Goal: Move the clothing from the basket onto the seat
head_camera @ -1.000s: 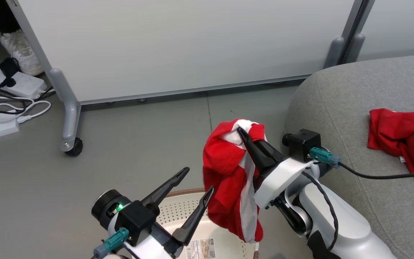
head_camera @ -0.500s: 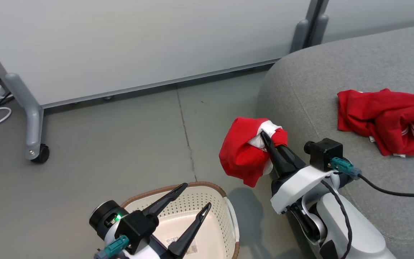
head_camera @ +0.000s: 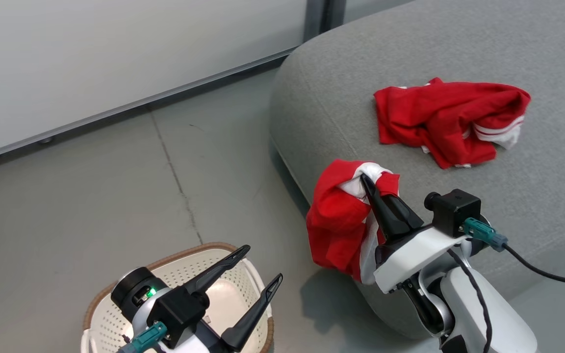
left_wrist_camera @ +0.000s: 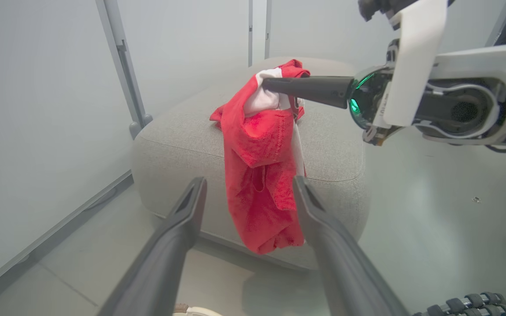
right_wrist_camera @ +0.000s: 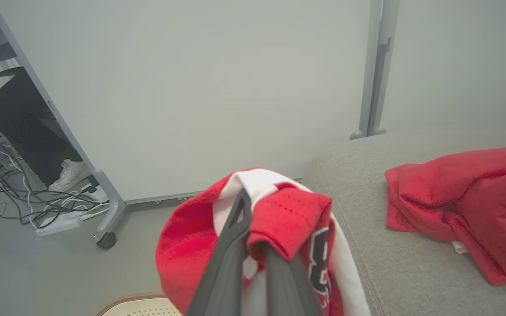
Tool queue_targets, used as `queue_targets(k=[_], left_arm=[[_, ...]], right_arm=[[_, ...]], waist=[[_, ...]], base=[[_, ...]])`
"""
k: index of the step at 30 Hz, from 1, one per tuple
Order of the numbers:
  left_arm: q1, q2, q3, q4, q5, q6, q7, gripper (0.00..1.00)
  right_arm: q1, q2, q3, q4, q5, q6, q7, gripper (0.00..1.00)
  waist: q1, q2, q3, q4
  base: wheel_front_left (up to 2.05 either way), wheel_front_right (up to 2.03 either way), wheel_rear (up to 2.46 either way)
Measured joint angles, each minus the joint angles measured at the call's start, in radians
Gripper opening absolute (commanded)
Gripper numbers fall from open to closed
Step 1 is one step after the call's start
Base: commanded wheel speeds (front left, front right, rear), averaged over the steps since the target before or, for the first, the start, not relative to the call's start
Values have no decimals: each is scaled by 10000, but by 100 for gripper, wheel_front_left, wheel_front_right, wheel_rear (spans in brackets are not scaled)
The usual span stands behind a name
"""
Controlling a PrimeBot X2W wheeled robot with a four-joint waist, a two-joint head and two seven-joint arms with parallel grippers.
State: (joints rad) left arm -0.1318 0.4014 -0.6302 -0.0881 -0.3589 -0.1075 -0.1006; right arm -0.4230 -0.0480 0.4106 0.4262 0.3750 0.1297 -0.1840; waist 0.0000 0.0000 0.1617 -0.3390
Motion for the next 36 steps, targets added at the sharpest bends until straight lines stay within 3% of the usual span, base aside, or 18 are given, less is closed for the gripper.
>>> queue_targets(k=[11, 17, 24, 31, 36], left_arm=[[-198, 539, 10, -715, 69, 33, 391, 100], [-400, 752, 73, -1149, 81, 35, 627, 100], [-863, 1060, 290, -1613, 153, 31, 754, 100], [-1383, 1266, 261, -2015, 186, -31, 740, 100], [-1739, 1496, 196, -2278, 188, -90, 698, 100]], right_arm=[[190, 6, -681, -815, 228, 0, -146, 0], [-1121, -2, -1312, -938, 422, 0, -290, 0], [-3963, 4, -2564, -756, 52, 0, -234, 0], [-6788, -8, -4911, -222, -1484, 0, 477, 0], [-7730, -215, -6251, 211, -2581, 0, 652, 0]], waist=[[1, 0, 694, -1569], [1, 0, 1061, -1905], [1, 0, 1398, -1720], [1, 0, 1970, -1123], [1, 0, 2617, -690]], base=[[0, 0, 0], [0, 0, 0], [0, 0, 0], [0, 0, 0], [0, 0, 0]])
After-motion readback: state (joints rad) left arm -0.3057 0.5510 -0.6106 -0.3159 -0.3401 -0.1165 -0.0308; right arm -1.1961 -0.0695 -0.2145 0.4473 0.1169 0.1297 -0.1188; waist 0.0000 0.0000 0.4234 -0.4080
